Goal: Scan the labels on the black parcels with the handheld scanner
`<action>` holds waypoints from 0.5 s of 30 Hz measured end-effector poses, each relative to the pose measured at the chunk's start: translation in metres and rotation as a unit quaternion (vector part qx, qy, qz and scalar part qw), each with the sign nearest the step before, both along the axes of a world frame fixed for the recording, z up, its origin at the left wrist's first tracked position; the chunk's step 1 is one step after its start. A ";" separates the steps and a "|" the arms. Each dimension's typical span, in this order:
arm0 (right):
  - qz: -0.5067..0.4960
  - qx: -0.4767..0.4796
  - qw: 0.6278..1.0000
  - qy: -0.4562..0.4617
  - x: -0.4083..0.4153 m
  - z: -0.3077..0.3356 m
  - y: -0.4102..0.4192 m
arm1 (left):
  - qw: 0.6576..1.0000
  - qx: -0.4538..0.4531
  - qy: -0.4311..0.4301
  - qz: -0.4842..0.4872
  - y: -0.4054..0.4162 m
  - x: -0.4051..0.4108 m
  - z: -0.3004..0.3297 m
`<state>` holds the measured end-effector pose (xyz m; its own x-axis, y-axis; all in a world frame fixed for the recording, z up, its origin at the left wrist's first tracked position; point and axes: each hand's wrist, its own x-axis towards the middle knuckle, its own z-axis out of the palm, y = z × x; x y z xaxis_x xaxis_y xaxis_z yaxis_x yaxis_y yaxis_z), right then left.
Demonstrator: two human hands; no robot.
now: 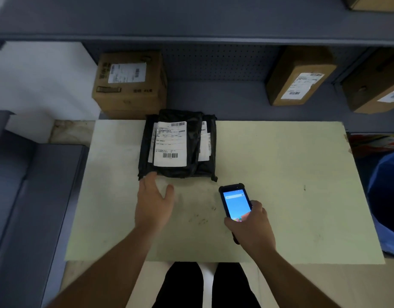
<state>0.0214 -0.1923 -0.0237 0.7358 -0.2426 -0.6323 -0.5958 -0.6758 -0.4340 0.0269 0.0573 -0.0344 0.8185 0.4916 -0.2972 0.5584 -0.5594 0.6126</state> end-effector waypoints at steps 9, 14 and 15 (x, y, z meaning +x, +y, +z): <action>0.013 0.002 1.000 -0.010 -0.003 0.001 -0.002 | 0.945 -0.245 -0.006 0.215 0.002 0.061 0.004; -0.006 0.004 1.000 -0.011 -0.004 0.001 -0.010 | 0.908 -0.320 0.017 0.269 0.007 0.076 -0.007; -0.009 0.003 1.000 -0.010 -0.004 0.001 -0.010 | 0.907 -0.321 0.021 0.272 0.008 0.079 -0.008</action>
<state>0.0171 -0.2027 -0.0226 0.7444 -0.2519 -0.6184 -0.5981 -0.6632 -0.4499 0.1056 0.0650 -0.0427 0.4887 0.5339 -0.6900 0.6744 0.2705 0.6870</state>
